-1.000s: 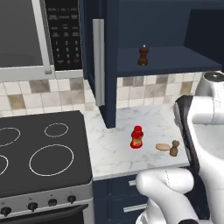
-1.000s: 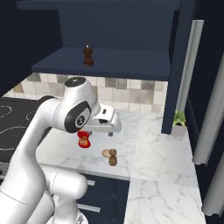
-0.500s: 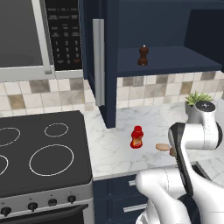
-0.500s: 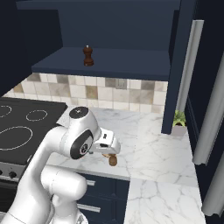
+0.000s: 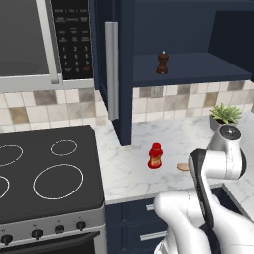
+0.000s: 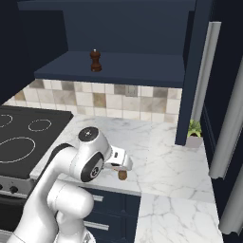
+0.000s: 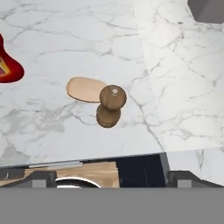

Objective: There are various items on the counter. Only move the condiments/shakers into the cabinet.

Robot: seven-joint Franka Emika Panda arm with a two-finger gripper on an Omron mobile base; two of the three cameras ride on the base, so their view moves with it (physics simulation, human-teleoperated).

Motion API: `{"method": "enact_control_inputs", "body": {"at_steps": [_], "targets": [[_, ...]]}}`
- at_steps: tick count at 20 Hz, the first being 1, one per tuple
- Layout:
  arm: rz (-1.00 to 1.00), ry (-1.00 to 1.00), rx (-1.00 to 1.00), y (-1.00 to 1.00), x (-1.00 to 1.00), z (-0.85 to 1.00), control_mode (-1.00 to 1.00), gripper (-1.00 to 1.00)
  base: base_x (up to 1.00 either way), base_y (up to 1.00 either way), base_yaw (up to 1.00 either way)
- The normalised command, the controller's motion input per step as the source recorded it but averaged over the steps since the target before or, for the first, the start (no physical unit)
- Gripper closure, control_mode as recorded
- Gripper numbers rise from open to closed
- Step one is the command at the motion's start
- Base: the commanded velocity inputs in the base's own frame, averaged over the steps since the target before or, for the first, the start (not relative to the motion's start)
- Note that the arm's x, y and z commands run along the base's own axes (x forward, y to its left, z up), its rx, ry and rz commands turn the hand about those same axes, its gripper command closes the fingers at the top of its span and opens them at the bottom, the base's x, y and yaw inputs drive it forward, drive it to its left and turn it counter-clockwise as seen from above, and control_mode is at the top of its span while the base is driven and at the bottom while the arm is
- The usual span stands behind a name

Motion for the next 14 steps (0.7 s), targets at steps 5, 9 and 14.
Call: {"method": "enact_control_inputs", "body": {"at_steps": [5,9,14], "targets": [[0.0,0.0,0.0,-0.06,0.11,-0.27,-1.0,-1.0,0.0,0.0,0.0],[0.0,0.0,0.0,-0.09,0.09,-0.26,-1.0,-1.0,0.0,0.0,0.0],[0.0,-0.01,0.02,-0.08,0.15,-0.2,-1.0,-1.0,0.0,0.0,0.0]]}}
